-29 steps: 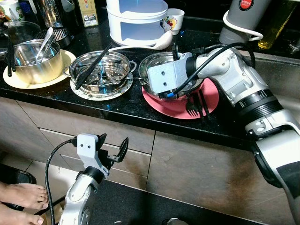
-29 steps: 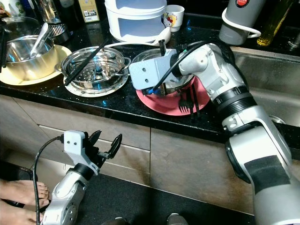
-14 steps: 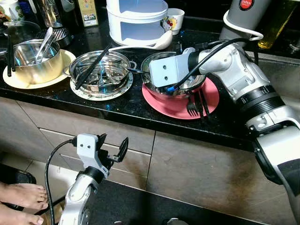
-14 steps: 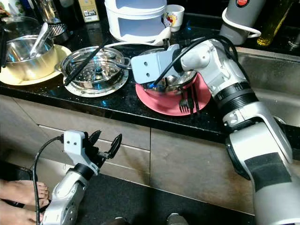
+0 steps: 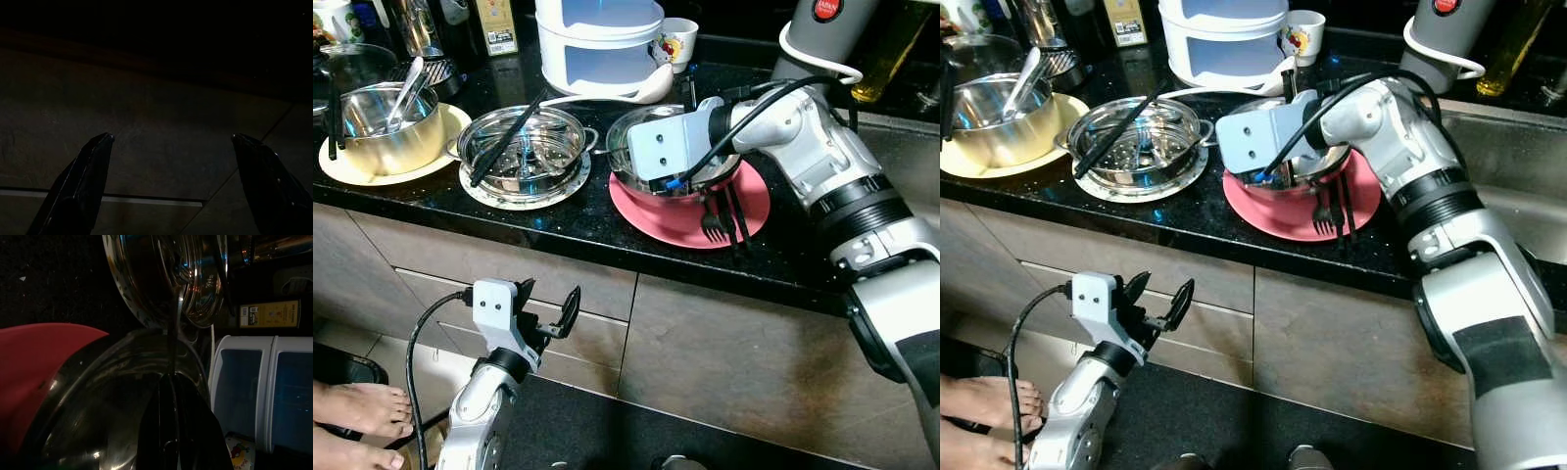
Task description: Kitchen organization
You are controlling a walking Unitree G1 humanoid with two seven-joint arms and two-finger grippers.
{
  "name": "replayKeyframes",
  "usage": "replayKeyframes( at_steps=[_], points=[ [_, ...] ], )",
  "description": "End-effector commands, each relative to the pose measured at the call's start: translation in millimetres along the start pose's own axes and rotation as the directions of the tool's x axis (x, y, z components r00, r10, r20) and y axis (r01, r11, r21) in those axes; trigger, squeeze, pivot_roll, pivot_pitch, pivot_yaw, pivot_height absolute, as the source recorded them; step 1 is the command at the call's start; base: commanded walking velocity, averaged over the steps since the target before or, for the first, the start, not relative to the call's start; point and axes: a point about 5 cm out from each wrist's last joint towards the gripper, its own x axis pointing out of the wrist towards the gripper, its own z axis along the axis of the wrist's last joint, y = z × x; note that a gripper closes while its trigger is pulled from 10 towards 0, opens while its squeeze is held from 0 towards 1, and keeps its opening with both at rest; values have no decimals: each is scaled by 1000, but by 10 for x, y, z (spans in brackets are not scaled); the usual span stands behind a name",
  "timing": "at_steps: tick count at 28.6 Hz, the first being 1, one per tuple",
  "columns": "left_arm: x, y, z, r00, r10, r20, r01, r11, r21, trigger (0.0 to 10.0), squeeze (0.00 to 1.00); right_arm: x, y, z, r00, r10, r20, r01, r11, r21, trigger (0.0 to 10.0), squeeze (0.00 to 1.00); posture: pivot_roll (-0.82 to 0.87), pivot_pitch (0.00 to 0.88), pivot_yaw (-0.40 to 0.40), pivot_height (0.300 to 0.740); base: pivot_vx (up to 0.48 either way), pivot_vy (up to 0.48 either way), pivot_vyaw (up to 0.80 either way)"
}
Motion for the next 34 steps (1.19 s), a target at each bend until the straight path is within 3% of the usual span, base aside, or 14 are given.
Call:
replayKeyframes(
  at_steps=[1,10,16,17,22,27,30,34],
  points=[
    [-27,-4,-15,1000,4,-7,-4,1000,-11,10000,0,-24,-15,-19,1000,-6,-11,6,1000,-4,0,0,11,97,-51,740,0,0,0],
    [-32,-9,-22,1000,2,-9,-2,1000,-12,10000,0,-53,-68,0,997,-63,37,61,997,51,0,0,14,89,-50,740,0,0,0],
    [-33,-14,-27,1000,1,-11,-1,1000,-12,10000,0,-82,-134,24,986,-129,107,111,981,157,0,0,15,86,-52,740,0,0,0],
    [-33,-18,-30,1000,0,-11,0,1000,-13,10000,0,-104,-133,17,980,-138,141,105,970,219,0,0,15,85,-52,740,0,0,0],
    [-32,-20,-28,1000,0,-10,0,1000,-14,10000,0,-150,-112,-34,981,-129,145,87,959,268,0,0,13,92,-52,740,0,0,0],
    [-34,-16,-25,1000,0,-11,0,1000,-14,10000,0,-186,-73,-103,989,-98,107,66,961,270,0,0,11,97,-50,740,0,0,0],
    [-39,-8,-20,1000,2,-10,-2,1000,-14,10000,0,-179,37,-176,1000,-14,21,9,980,199,0,0,11,102,-48,740,0,0,0],
    [-40,-6,-20,1000,2,-10,-2,1000,-14,10000,0,-165,78,-187,1000,13,1,-13,983,185,0,0,11,101,-47,740,0,0,0]
  ],
)
